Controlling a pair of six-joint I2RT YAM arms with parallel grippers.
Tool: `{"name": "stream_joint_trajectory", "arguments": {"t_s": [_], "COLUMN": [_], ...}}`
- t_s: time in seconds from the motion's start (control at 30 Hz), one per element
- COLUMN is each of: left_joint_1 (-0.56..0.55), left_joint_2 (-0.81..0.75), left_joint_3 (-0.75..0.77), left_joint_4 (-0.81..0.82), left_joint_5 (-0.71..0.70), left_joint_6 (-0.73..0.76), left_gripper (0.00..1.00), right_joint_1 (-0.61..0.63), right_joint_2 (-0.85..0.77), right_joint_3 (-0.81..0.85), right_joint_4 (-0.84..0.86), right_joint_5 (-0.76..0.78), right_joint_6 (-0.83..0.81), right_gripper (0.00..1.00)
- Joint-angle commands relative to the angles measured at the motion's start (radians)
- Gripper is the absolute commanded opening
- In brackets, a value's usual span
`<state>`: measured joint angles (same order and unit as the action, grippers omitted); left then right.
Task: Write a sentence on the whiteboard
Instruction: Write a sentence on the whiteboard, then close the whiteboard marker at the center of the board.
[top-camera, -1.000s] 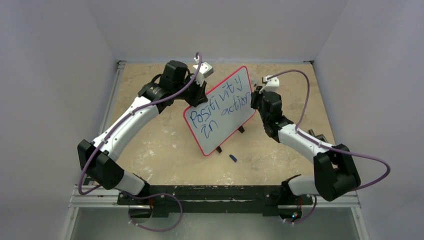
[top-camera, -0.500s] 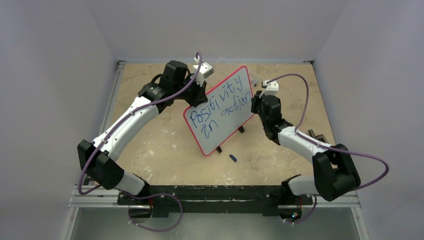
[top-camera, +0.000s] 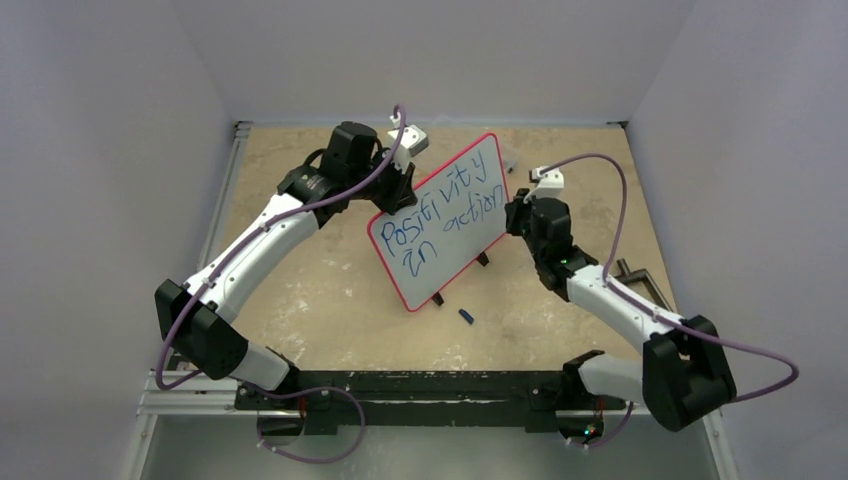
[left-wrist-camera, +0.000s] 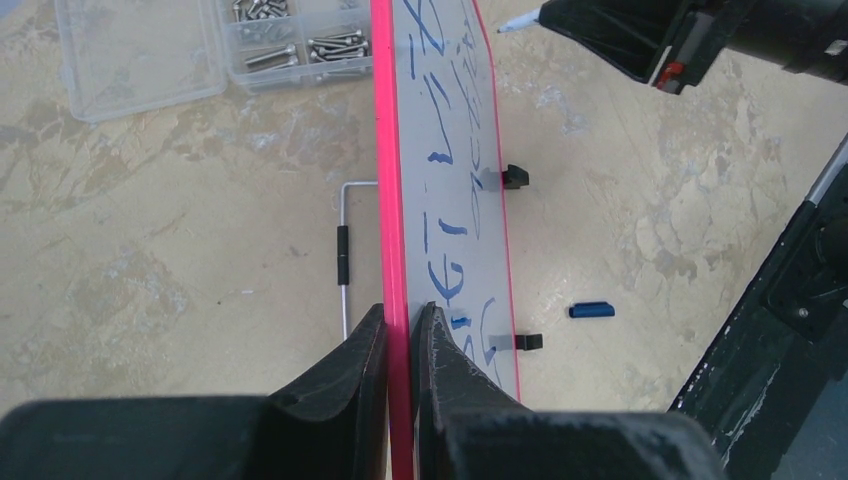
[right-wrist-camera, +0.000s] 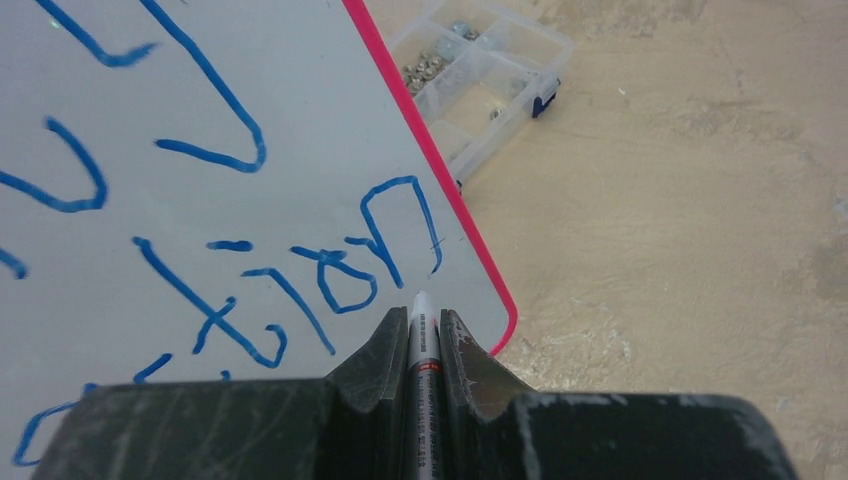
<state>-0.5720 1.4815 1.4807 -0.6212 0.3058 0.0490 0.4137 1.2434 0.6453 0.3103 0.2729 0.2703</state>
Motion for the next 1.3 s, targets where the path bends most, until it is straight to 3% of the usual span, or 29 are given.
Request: {"name": "stream_joint_trajectory", "arguments": {"t_s": [0.0, 0.47, 1.03, 1.27], "left_joint_1": [-0.013, -0.013, -0.01, 0.005], "left_joint_2": [0.029, 0.073, 0.056, 0.084], "left_joint_3": [-0.012, 0.059, 0.033, 0.005], "left_joint_4": [-0.114, -0.226, -0.314, -0.325], "left_joint_5": [-0.084, -0.124, -0.254, -0.42], "left_joint_6": [0.13, 0.125, 0.078, 0.076], "left_gripper": [0.0, 0.0, 0.0, 0.0], "right_joint_1": [0.005, 0.006, 0.007, 0.007], "right_joint_2": [-0.144, -0.412, -0.498, -0.509], "right_joint_3": [-0.004, -0.031, -0.083, -0.094], "right_joint_4": [-0.045, -0.164, -0.169, -0.169], "right_joint_5": [-0.002, 0.011, 0.0, -0.001], "right_joint_6": [0.031, 0.047, 0.072, 0.077], "right_gripper": [0.0, 0.0, 0.0, 0.0]}}
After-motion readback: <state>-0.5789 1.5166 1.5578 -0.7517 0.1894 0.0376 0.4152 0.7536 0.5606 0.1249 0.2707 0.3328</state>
